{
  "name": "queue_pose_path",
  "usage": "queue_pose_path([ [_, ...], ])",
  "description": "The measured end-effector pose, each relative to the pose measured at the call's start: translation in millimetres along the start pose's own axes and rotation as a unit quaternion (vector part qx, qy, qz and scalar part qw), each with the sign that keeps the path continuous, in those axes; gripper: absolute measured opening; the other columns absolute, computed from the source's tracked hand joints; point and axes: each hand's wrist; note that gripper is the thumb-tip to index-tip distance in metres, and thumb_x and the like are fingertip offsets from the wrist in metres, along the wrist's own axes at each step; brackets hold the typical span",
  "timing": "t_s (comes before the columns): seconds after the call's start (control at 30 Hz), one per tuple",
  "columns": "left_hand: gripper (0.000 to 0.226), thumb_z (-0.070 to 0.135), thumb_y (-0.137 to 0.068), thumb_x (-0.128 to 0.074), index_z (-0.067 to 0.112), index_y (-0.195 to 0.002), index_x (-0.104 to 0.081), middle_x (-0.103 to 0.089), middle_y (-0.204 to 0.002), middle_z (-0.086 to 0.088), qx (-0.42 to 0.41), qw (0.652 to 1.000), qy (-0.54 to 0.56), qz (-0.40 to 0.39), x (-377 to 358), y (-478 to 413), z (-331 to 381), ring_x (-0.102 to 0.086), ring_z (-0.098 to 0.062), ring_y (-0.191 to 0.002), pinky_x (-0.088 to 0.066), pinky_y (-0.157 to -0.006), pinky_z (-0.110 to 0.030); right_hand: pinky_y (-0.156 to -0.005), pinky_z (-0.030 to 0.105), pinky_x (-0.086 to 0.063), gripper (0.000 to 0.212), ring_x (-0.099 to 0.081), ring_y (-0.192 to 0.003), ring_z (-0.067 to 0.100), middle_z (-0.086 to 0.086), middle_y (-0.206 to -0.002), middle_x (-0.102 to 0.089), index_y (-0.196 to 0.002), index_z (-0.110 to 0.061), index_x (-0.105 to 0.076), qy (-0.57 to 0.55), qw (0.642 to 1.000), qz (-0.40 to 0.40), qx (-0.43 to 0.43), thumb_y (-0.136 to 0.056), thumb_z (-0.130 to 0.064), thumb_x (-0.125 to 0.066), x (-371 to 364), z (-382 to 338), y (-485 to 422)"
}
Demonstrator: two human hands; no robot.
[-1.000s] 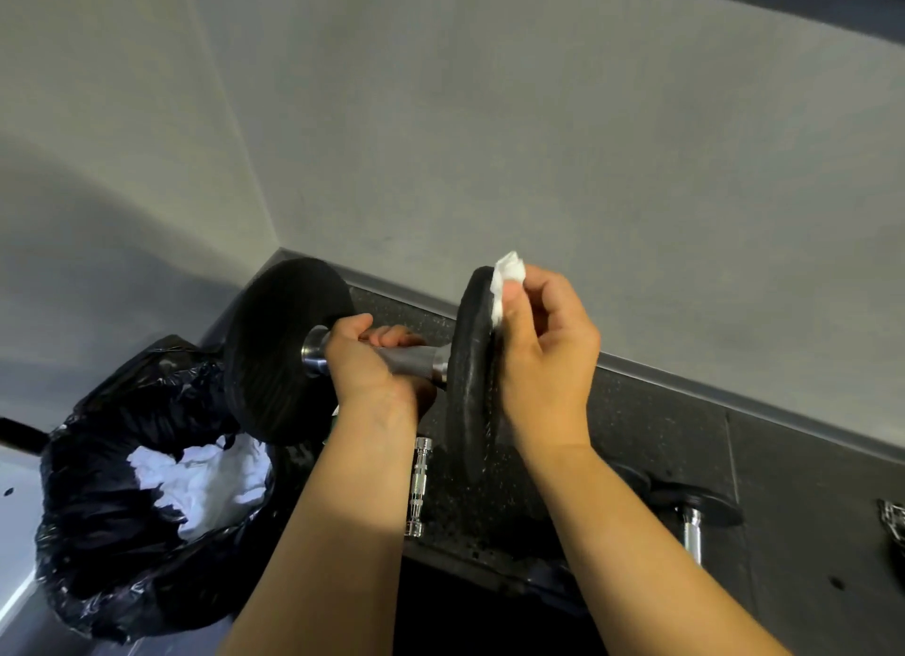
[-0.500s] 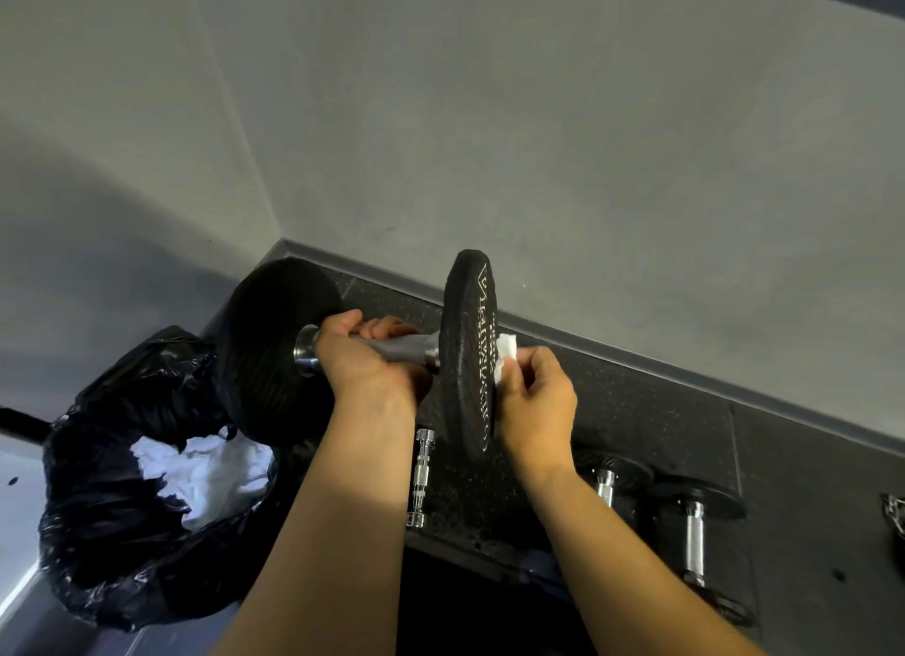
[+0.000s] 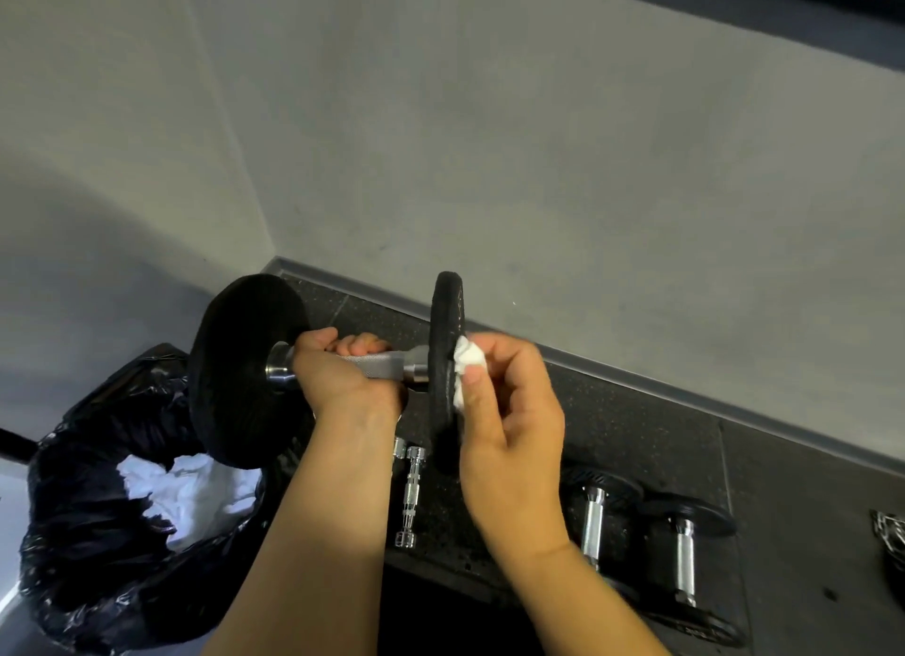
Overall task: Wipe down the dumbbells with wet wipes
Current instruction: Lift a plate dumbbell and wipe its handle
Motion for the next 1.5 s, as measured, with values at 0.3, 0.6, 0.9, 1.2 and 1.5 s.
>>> queue_pose_path([
  [0.3, 0.042, 0.015, -0.086, -0.047, 0.021, -0.051, -0.025, -0.024, -0.044, 0.008, 0.036, 0.999, -0.02, -0.026, -6.1, 8.8, -9.7, -0.024, -0.009, -0.037, -0.025, -0.047, -0.019, -0.064, 0.034, -0.044, 0.012, -0.048, -0.066, 0.011, -0.002, -0.076, -0.057, -0.087, -0.02, -0.055, 0.156, 0.986, 0.021, -0.046, -0.097, -0.021, -0.051, 3.5, 41.3, -83.5],
  [0.6, 0.045, 0.003, -0.086, -0.055, 0.02, -0.054, -0.027, -0.026, -0.04, 0.007, -0.011, 0.972, -0.231, -0.038, -6.1, 7.0, -23.8, -0.023, -0.007, -0.031, -0.021, -0.033, -0.016, -0.063, 0.033, -0.048, 0.01, -0.058, -0.066, 0.021, 0.007, -0.078, -0.065, -0.091, -0.007, -0.06, 0.169, 0.97, 0.076, -0.157, -0.093, -0.016, -0.056, 51.3, 26.7, -97.3],
  [0.9, 0.034, -0.01, -0.081, -0.051, 0.011, -0.055, -0.055, -0.043, -0.043, 0.002, -0.046, 0.92, -0.382, -0.07, -2.6, 23.1, -46.7, -0.037, -0.009, -0.036, -0.029, -0.038, -0.018, -0.039, 0.017, -0.047, 0.007, -0.065, -0.05, 0.016, 0.017, -0.067, -0.069, -0.086, -0.004, -0.054, -0.083, 0.92, -0.124, -0.362, -0.089, 0.001, -0.057, 19.6, -32.0, -100.8],
  [1.2, 0.041, -0.013, -0.08, -0.052, 0.015, -0.052, -0.038, -0.031, -0.042, 0.004, 0.052, 0.9, -0.419, -0.112, -4.0, 28.5, -46.2, -0.028, -0.008, -0.034, -0.023, -0.036, -0.018, -0.041, 0.014, -0.051, 0.014, -0.068, -0.05, 0.022, 0.018, -0.077, -0.065, -0.077, 0.004, -0.058, -0.159, 0.85, -0.128, -0.485, -0.084, 0.014, -0.051, 8.8, -5.0, -135.4],
  [1.5, 0.053, -0.009, -0.084, -0.042, 0.021, -0.041, -0.046, -0.025, -0.043, 0.008, 0.169, 0.877, -0.392, -0.22, -3.6, 38.9, -45.1, -0.022, -0.004, -0.034, -0.017, -0.039, -0.018, -0.042, 0.015, -0.052, 0.015, -0.065, -0.045, 0.016, 0.011, -0.056, -0.066, -0.079, 0.005, -0.059, -0.117, 0.837, -0.147, -0.514, -0.085, 0.013, -0.048, 9.9, 38.3, -137.7],
])
Point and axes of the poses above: each hand's wrist, its own y-axis away from the middle knuckle, its own x-axis out of the back of the hand, z = x × y
